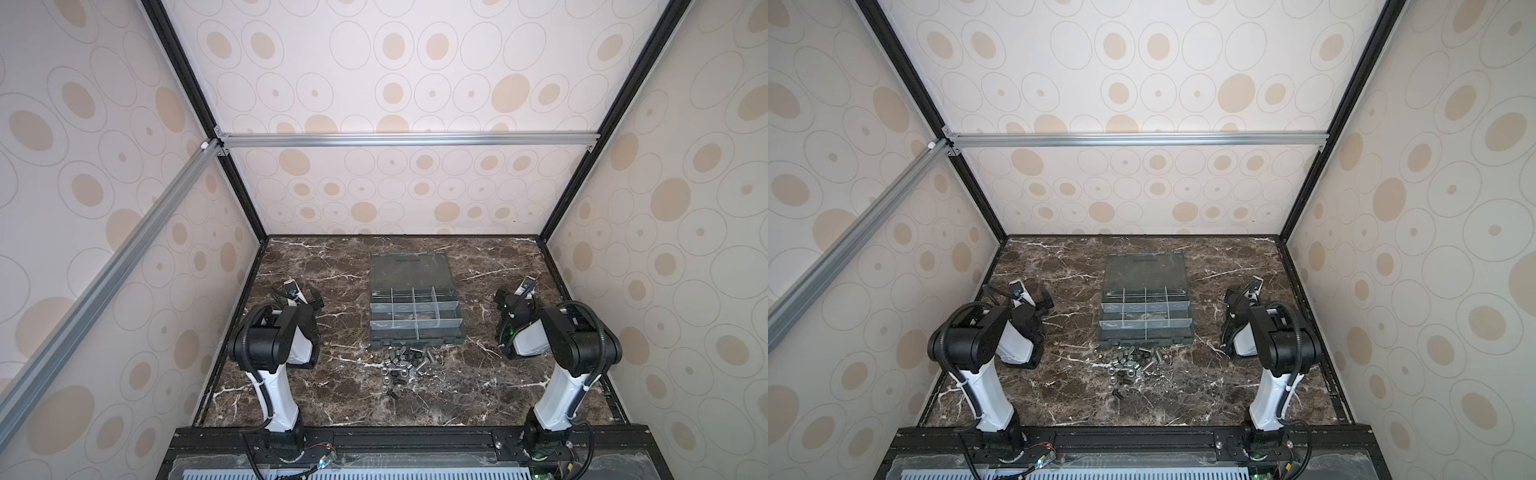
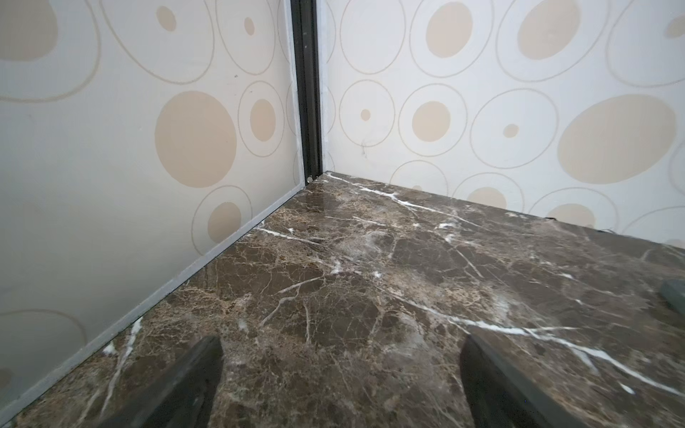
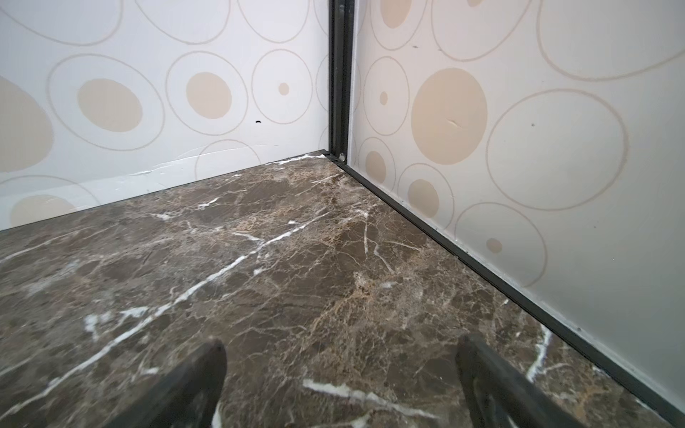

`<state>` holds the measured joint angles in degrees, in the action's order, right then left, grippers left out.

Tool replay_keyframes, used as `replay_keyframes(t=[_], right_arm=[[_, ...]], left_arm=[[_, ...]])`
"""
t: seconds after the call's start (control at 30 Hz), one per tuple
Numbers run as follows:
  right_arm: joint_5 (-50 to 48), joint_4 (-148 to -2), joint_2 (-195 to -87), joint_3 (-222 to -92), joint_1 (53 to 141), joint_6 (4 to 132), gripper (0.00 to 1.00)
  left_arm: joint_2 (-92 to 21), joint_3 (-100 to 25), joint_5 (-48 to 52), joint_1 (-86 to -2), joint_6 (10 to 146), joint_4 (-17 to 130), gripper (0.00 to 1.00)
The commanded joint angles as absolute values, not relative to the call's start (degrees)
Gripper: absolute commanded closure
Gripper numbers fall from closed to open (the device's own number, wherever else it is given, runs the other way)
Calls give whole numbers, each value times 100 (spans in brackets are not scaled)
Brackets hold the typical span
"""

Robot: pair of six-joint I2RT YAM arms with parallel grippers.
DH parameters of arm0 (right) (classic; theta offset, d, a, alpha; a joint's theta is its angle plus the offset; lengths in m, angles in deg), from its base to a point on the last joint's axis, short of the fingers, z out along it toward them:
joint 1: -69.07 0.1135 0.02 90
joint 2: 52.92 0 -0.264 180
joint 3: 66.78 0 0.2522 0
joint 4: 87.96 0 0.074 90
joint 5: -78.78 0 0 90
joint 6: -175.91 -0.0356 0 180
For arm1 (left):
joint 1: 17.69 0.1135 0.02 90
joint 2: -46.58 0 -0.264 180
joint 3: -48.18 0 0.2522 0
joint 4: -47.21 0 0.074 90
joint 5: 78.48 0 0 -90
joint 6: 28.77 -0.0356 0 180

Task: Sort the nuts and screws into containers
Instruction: 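Move both grippers from rest toward the pile of bolts and nuts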

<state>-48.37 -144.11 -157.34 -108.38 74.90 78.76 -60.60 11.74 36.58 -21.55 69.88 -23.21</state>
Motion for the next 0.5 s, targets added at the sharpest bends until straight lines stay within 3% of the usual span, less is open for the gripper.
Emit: replay_keyframes(t=[0.0,0.47], right_arm=[[-2896,-12213,-14100,-10347,7364,8389,0],[-2900,-12211,-14128,-10374,7364,8374,0]], left_arm=[[-4404,2186,2406,-2017,6324,-1764,1],[-4421,2176,2418,-2029,6309,-1754,1]])
